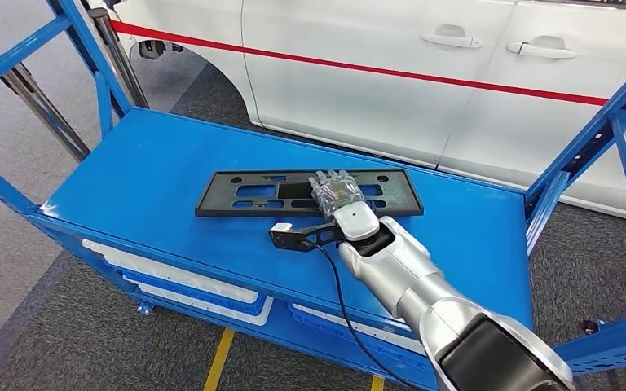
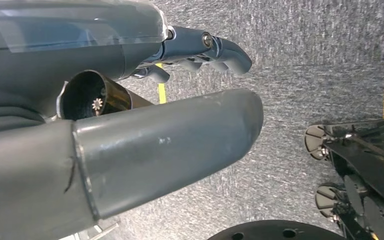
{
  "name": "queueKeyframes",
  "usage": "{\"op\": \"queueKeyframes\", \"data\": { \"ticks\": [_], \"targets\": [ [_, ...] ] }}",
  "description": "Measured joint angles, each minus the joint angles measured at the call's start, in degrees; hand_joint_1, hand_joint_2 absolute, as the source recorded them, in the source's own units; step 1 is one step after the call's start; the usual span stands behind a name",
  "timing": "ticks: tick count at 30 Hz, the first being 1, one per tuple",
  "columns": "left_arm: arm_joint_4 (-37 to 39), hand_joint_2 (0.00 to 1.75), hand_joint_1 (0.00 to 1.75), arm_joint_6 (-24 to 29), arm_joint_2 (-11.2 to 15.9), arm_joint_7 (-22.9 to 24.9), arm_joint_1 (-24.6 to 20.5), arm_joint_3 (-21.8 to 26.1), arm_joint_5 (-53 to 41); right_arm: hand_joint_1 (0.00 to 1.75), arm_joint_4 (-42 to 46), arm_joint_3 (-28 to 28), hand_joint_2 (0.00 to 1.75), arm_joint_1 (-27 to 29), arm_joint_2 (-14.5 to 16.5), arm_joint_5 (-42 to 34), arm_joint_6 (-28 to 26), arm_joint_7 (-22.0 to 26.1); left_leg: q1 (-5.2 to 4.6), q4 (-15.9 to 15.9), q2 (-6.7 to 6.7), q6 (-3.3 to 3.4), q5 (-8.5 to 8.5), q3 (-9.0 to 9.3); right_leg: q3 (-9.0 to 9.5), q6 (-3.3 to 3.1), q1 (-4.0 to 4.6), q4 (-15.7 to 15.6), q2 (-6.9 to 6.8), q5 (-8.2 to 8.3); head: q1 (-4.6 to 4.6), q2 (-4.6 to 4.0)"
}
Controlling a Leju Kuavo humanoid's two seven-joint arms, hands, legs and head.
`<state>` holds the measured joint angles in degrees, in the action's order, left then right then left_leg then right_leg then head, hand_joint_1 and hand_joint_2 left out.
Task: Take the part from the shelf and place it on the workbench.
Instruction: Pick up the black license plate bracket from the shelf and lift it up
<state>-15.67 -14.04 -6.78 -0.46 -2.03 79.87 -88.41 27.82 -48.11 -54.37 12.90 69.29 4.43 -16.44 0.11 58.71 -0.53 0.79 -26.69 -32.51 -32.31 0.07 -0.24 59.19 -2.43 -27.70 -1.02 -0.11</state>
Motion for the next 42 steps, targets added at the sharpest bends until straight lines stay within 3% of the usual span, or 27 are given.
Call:
{"op": "queueKeyframes", "data": {
  "ticks": [4, 8, 35, 39, 42],
  "targets": [
    [0.00, 0.00, 0.00, 0.22, 0.00, -0.01, 0.00, 0.00, 0.25, 0.00, -0.07, 0.00, 1.75, 0.29, 0.02, 0.00, 0.28, 0.33, 0.00, 0.00, 0.00, 0.00, 0.00, -0.01, 0.01, 0.00, 0.02, 0.00, 0.00, 0.00, 0.00, 0.00],
    [0.00, 0.00, 0.00, 0.17, 0.00, 0.59, -0.02, 0.00, 0.71, 1.72, -0.07, 0.05, 1.75, 0.49, 0.08, -0.11, 0.63, 0.31, 0.00, 0.00, 0.00, 0.00, 0.00, -0.01, 0.01, 0.00, 0.01, 0.00, 0.00, 0.00, -0.01, 0.00],
    [0.00, 0.00, 0.00, -0.46, -0.01, 0.32, -0.05, 0.11, 1.36, 1.75, -0.35, 5.31, 1.75, 1.62, -0.02, -1.25, 0.71, 0.14, -0.01, 0.00, 0.00, 0.00, 0.00, 0.03, 0.03, 0.00, 0.00, 0.00, -0.01, 0.00, -0.01, 0.00],
    [0.00, 1.75, 0.00, -1.41, 0.00, -0.78, -0.04, 0.14, 1.96, 1.75, -0.44, 5.50, 1.75, 1.64, -0.02, -1.30, 0.57, 0.32, -0.01, 0.00, 0.00, 0.00, 0.00, 0.03, 0.03, 0.00, 0.00, 0.00, -0.01, 0.00, 0.01, 0.00],
    [0.00, 1.75, 0.00, -2.82, 0.00, -2.43, -0.04, 0.53, 3.18, 1.75, -0.44, 5.69, 1.75, 1.64, -0.12, -1.67, 0.16, 1.17, -0.01, 0.00, 0.00, 0.00, 0.00, 0.04, 0.04, 0.00, 0.00, 0.00, -0.01, 0.00, 0.01, 0.00]
  ]
}}
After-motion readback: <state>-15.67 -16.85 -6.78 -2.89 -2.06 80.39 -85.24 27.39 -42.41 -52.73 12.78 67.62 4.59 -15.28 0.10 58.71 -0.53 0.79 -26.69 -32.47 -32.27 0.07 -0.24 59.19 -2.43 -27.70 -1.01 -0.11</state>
